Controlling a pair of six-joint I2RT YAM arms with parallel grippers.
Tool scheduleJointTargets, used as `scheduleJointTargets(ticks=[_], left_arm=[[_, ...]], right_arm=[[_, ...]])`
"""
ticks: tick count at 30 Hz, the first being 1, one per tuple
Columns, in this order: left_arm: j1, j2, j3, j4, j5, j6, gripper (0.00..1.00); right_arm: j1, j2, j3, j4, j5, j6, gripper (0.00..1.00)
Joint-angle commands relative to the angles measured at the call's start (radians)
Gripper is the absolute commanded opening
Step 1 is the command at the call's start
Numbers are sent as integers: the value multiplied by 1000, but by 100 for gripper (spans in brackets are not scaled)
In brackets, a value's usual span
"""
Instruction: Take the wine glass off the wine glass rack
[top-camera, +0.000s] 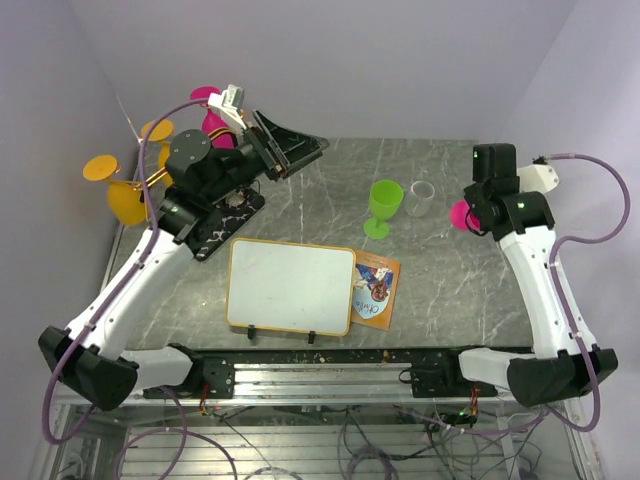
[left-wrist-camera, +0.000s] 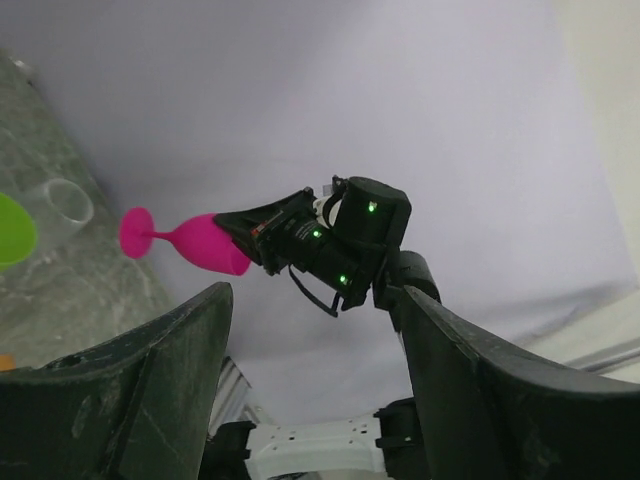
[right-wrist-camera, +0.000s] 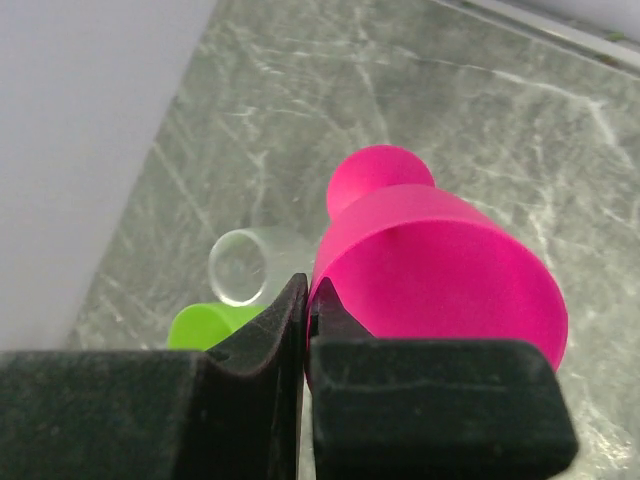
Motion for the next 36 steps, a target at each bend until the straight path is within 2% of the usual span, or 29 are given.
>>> scheduleJointTargets(ticks=[1, 5, 12, 20, 32, 36], left_arm=[[-6, -42, 74, -287, -89, 216, 78], [-6, -54, 118, -384, -125, 276, 78], [-5, -73, 215, -562, -232, 408, 78], [-6, -107, 327, -777, -410, 552, 80], [-6, -158, 320, -835, -499, 577, 81], [-6, -184, 293, -825, -530, 572, 82]], right_arm=[[-94, 73, 74, -99, -125, -68, 0], [-149, 159, 87, -92, -195, -92, 0], [-170, 268, 77, -5, -204, -98, 0], [-183, 447, 162, -44, -242, -95, 0], [-184, 539, 183, -76, -204, -57, 0], [-185, 561, 200, -94, -191, -51, 5]])
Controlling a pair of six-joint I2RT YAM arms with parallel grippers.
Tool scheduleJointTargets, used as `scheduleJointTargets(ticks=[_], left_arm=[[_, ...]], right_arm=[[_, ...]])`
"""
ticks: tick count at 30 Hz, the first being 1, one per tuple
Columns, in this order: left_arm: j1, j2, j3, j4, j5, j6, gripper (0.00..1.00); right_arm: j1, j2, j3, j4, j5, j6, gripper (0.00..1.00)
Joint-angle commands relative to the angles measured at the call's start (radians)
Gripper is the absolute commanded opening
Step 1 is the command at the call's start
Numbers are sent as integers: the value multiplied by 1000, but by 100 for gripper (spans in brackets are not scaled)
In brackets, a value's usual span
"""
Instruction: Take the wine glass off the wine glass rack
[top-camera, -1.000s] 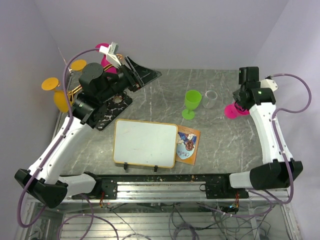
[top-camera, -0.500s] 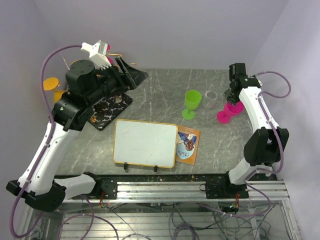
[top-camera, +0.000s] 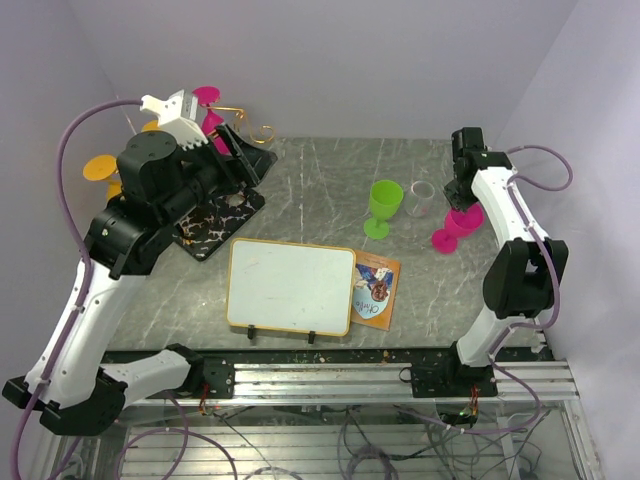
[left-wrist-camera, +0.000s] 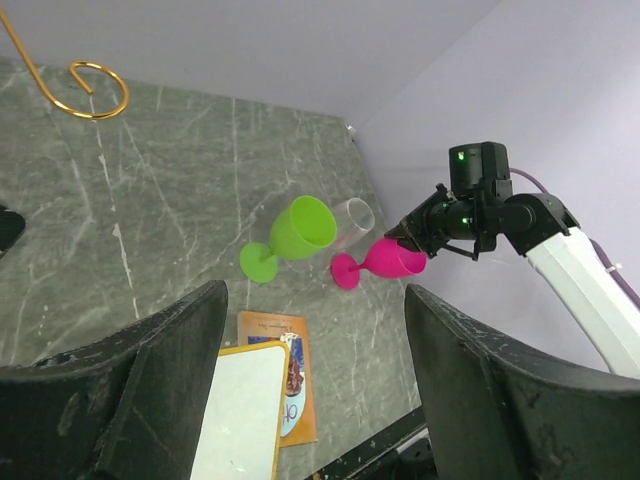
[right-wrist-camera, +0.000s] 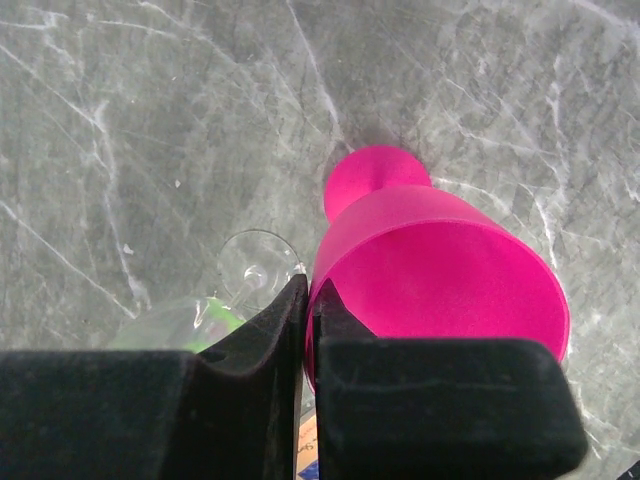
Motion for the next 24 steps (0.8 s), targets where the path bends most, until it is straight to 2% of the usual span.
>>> scheduleJointTargets(ticks=[1, 8, 11, 15, 17, 20, 21, 24], left_arm=[[-5, -35, -11, -8, -69, 18, 82], [-5, -41, -8, -29, -109, 29, 83], [-5, -34, -5, -40, -132, 38, 83], [-4, -12, 5, -54, -156, 48, 85], [-3, -1, 11, -51, -165, 52, 86], [0, 21, 22, -42, -175, 55, 88], [5, 32, 29, -42, -175, 58, 89], [40, 71, 53, -43, -157, 56, 90]], right_arm=[[-9, 26, 40, -38, 39, 23, 7], [-12, 33, 70, -49, 21, 3, 25], [-12, 9, 86, -57, 30, -10, 36], [-12, -60, 91, -46, 45, -50, 62], [-12, -103, 83, -33, 50, -67, 80], [-12, -198, 50, 8, 58, -102, 96], [-11, -231, 35, 27, 54, -111, 99], [-12, -321, 1, 76, 42, -139, 99]])
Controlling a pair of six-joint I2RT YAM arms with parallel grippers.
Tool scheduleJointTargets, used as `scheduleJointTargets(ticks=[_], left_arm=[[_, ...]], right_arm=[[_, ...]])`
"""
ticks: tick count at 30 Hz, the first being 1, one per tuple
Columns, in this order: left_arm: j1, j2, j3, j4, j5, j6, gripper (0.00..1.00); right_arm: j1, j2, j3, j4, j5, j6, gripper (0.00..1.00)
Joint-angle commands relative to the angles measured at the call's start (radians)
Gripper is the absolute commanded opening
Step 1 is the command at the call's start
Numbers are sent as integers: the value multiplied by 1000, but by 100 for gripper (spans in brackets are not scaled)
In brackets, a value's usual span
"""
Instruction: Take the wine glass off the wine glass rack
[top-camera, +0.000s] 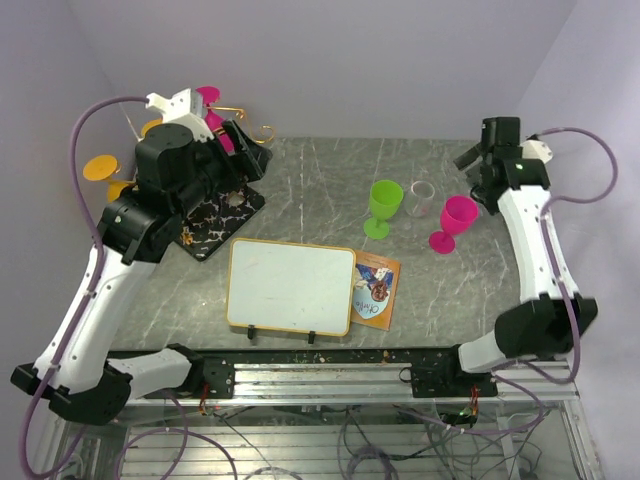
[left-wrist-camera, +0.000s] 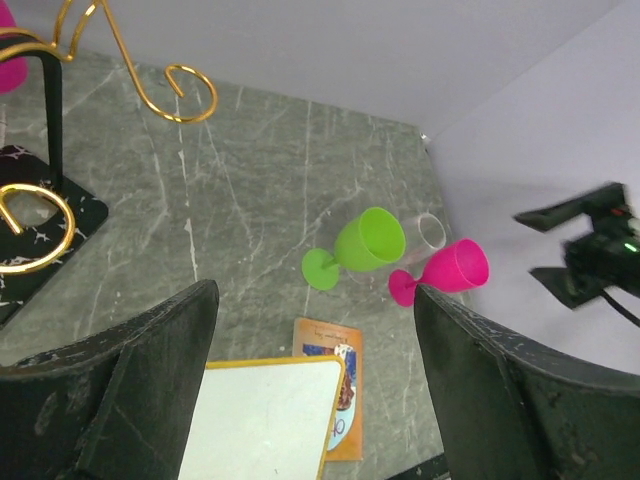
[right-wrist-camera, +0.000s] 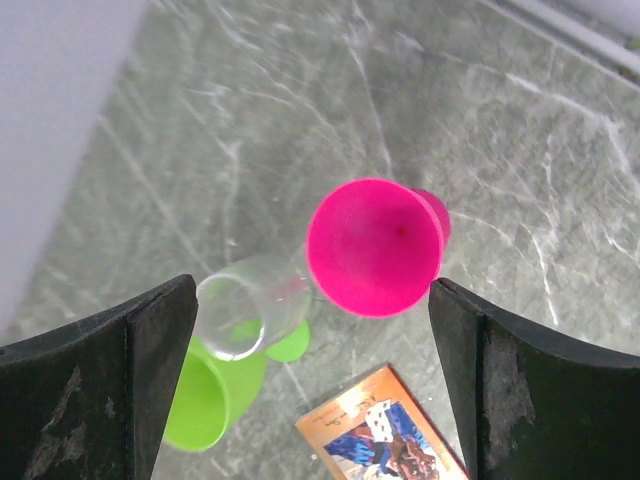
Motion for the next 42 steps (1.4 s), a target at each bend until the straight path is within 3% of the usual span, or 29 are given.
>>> scheduleJointTargets(ticks=[1, 9, 13, 17, 30, 42], left_arm=[[54, 46, 59, 12, -1, 18, 90], [387, 177, 93, 115, 303, -54, 91], [469, 285, 169, 133, 330, -102, 92], [493, 423, 277, 78, 237, -156, 96], [536, 828, 686, -58, 19, -226, 81], [545, 1018, 854, -47, -24, -182, 75]], right_arm=[[-7, -135, -46, 86, 14, -64, 100], [-8, -333, -219, 321, -200, -228, 100], [-6, -388, -286, 369, -261, -246, 100], [12, -394, -281, 356, -237, -245, 100], [50, -406, -281, 353, -244, -235, 100], [53, -388, -283, 353, -221, -232, 100]])
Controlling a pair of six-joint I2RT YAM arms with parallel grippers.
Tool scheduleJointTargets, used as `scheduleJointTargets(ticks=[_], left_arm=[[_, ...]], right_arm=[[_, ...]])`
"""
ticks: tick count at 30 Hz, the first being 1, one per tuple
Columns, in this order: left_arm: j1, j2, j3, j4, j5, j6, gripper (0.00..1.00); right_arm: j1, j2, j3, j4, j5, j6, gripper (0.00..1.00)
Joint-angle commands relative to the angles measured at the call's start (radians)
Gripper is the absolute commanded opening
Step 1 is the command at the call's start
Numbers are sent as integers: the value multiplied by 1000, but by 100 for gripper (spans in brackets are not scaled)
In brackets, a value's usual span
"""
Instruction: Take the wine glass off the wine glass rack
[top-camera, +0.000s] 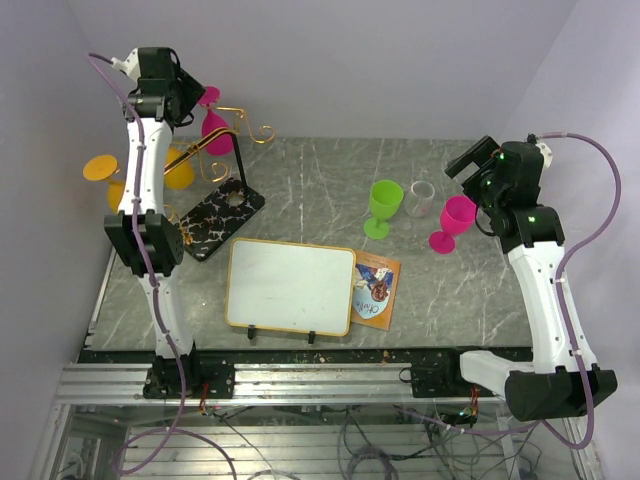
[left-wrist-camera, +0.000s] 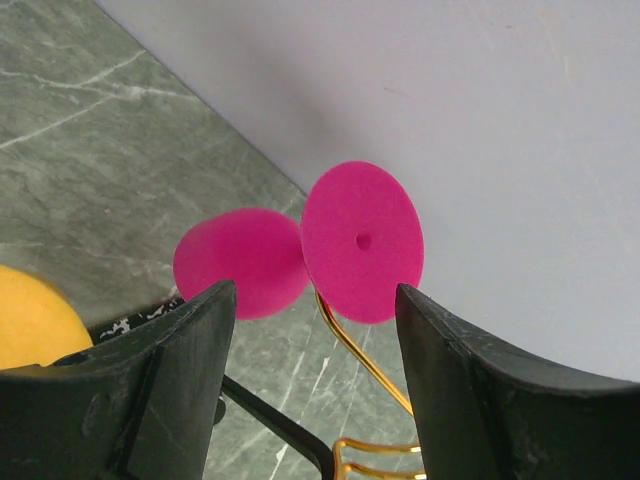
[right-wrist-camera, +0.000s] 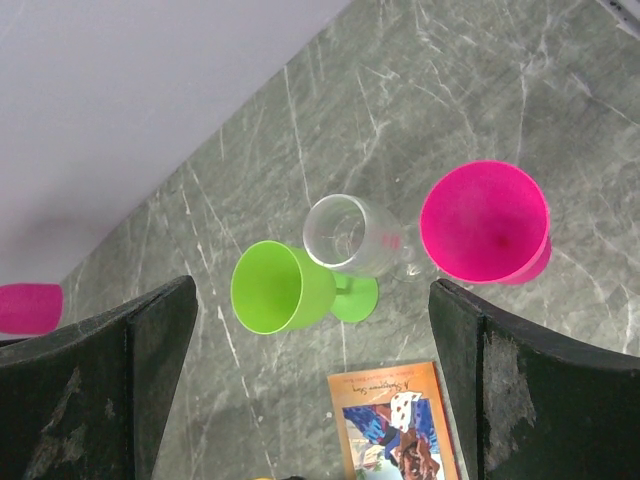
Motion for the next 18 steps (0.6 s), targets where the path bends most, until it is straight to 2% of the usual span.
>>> scheduleJointTargets(ticks=[1, 18], left_arm=[[9, 32, 76, 13, -36, 32, 74], [19, 157, 155, 97, 15, 6, 59]], right_arm=[[6, 2, -3, 19, 19, -5, 100], [7, 14, 1, 15, 38, -4, 100]])
